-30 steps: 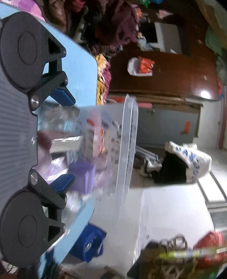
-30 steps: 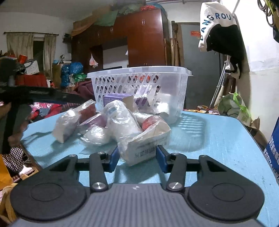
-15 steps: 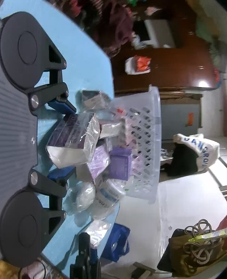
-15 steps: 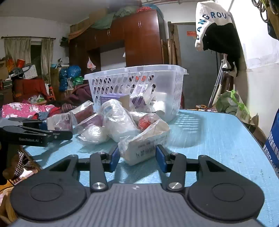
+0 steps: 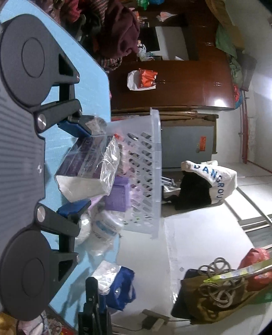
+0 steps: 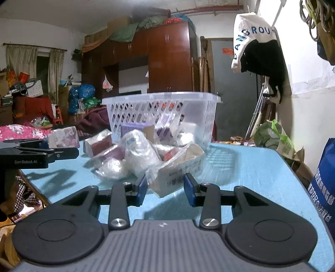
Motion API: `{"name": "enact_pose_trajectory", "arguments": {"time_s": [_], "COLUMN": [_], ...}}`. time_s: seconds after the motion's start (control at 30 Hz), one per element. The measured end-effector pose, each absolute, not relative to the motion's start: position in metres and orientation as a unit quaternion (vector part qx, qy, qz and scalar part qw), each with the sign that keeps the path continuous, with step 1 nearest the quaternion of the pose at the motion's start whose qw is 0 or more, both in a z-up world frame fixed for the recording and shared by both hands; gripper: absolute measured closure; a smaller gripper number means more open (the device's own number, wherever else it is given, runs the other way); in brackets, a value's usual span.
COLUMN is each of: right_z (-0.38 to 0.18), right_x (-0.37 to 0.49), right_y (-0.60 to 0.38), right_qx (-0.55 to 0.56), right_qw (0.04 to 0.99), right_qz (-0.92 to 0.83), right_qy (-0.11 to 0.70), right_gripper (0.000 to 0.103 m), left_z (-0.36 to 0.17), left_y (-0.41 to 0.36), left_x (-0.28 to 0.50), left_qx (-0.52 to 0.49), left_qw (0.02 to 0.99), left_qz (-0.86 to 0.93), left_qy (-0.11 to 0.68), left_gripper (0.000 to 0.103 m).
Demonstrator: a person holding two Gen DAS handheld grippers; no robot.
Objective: Organize objects
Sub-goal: 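Grasp the silver-wrapped box with the left gripper while the right grasps a white package, then carry both packages over the white basket and open both grippers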
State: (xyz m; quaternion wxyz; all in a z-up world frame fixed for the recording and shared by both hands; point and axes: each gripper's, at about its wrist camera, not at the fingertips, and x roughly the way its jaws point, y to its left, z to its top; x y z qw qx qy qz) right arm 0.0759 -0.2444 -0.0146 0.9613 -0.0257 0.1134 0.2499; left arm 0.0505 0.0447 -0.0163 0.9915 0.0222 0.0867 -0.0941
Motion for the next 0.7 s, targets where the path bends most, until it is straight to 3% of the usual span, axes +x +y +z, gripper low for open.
{"name": "enact_pose_trajectory", "arguments": {"time_s": [0.4, 0.53, 0.7], "right_z": [0.032, 0.076, 0.107], "right_x": [0.075, 0.103, 0.165], "right_y": [-0.225, -0.205, -0.168], "right_qx": [-0.058, -0.077, -0.122], "right_qw": [0.966, 0.965, 0.961], "right_qz": [0.247, 0.250, 0.246], "right_qy": [0.050, 0.020, 0.038], "right_gripper": [0.062, 0.062, 0.061], "left_z": [0.034, 0.079, 0.105], "left_y": [0.051, 0.049, 0.042], "left_x": [0.072, 0.116, 0.189], "left_qx": [0.009, -0.006, -0.021], "left_qw": [0.995, 0.993, 0.992], "left_qz": [-0.095, -0.114, -0.102], "left_qy": [0.036, 0.038, 0.073], "left_gripper": [0.036, 0.036, 0.035]}}
